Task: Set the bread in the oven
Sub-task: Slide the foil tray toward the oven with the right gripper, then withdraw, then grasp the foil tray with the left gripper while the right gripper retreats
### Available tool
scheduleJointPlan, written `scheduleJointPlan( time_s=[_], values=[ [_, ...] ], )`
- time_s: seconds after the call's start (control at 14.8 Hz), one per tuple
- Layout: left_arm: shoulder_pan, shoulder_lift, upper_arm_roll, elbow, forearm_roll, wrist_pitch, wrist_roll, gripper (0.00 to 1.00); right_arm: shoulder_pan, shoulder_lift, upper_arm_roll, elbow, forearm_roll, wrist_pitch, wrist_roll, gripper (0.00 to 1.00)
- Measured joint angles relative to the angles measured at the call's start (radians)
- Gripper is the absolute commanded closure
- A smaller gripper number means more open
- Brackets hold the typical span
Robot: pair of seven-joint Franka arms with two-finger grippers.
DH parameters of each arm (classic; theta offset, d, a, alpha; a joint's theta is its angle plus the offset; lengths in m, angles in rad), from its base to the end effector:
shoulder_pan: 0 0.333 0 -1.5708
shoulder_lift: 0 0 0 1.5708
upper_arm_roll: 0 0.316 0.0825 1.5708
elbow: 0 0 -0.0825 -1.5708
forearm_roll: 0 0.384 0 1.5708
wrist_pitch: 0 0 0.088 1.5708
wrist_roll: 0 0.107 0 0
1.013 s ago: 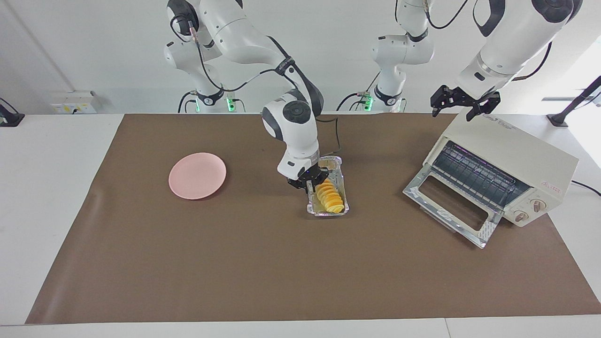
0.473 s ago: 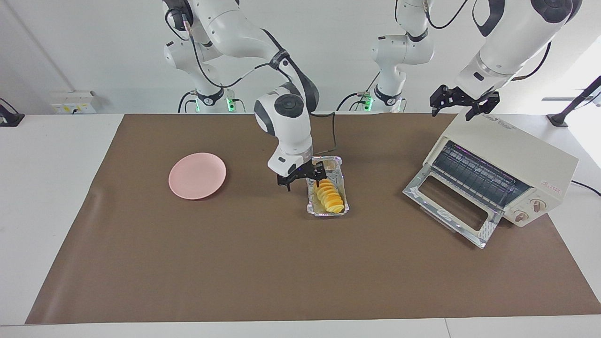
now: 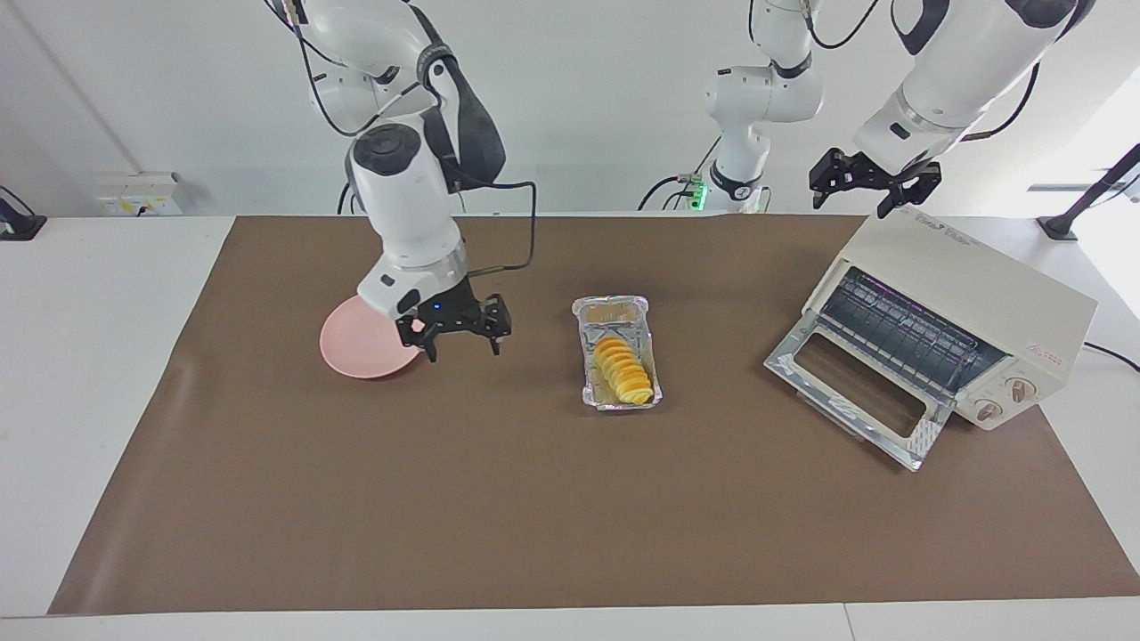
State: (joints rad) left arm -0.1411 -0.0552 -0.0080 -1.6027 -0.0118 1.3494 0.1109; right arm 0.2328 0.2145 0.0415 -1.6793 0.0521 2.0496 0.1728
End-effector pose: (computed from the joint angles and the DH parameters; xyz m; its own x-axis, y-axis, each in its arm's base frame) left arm 0.5062 -0.0776 0.6223 0.9468 -0.2566 -0.1943 -0.2551 -0.9663 0.0331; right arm 0.6175 0.1746 0.4887 0.9872 0.0726 0.1422 0.0851 -0.9928 -0.0839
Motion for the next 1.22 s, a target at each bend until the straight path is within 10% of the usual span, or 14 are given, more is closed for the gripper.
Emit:
scheduleJointPlan(
  time_s=[0.34, 0.88, 1.22],
  values=[
    [-0.229, 0.051, -0.042, -0.069, -0.022, 0.279, -0.288, 0.0, -0.13, -0.068, 0.0, 0.0, 0.0, -0.085, -0.272, 0.0],
    [-0.526, 0.573, -0.04, 0.014, -0.022, 0.751, -0.551, 0.0, -0.23, -0.242, 0.0, 0.002, -0.003, -0.455, -0.371, 0.0],
    [-0.526, 0.605, -0.028, 0.04, -0.021, 0.776, -0.619, 0.02, -0.288, -0.294, 0.012, 0.03, -0.053, -0.536, -0.372, 0.0]
  ],
)
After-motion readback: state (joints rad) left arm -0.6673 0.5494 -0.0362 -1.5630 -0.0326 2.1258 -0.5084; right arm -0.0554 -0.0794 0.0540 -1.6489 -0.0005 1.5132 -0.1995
